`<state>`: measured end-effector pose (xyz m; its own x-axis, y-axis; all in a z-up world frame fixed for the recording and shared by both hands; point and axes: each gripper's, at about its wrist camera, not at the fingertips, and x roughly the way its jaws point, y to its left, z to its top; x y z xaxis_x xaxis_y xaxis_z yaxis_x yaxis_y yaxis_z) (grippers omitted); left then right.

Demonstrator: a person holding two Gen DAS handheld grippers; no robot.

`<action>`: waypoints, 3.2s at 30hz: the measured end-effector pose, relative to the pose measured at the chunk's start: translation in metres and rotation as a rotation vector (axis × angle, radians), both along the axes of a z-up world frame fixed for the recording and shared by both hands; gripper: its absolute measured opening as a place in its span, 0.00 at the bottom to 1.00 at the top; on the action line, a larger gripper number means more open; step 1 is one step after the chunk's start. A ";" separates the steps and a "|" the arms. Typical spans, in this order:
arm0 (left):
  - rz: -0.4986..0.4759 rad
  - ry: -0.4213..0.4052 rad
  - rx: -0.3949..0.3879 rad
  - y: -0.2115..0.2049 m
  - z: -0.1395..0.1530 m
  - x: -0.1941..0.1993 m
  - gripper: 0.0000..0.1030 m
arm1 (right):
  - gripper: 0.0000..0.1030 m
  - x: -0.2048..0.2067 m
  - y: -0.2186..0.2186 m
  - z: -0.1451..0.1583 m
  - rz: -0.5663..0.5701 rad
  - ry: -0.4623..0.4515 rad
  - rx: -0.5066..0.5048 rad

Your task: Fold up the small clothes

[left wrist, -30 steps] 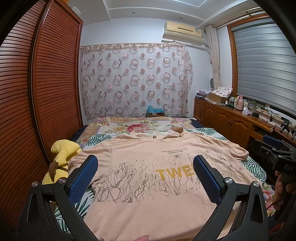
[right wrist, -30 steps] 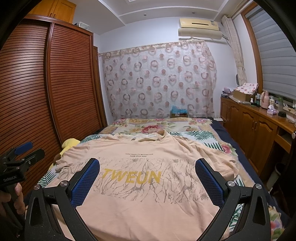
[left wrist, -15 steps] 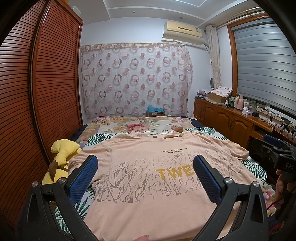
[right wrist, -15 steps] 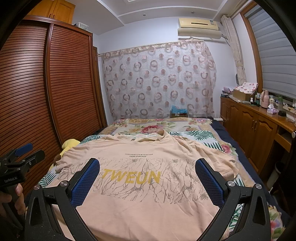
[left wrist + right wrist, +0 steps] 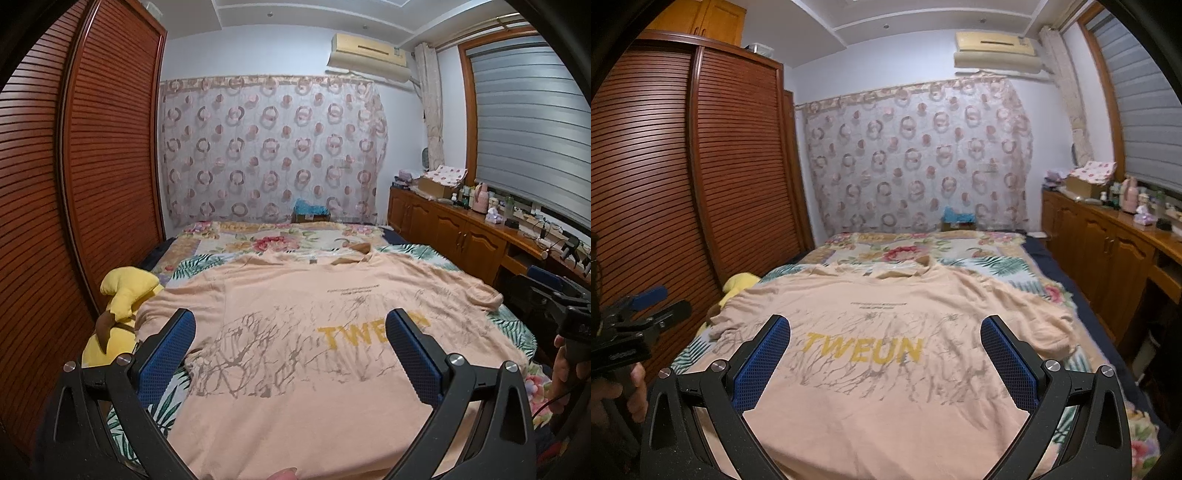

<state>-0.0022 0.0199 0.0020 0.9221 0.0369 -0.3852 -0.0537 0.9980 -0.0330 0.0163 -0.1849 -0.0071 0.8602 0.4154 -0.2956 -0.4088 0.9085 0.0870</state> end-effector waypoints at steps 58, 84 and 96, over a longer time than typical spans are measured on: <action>0.090 0.508 -0.177 0.226 -0.109 0.139 0.15 | 0.99 0.154 0.079 -0.017 0.263 0.239 -0.304; -0.226 0.338 0.055 0.084 0.008 0.166 0.26 | 0.98 0.152 0.074 -0.023 0.246 0.243 -0.283; -0.071 0.470 0.012 0.157 -0.074 0.149 0.42 | 0.98 0.154 0.073 -0.024 0.250 0.248 -0.283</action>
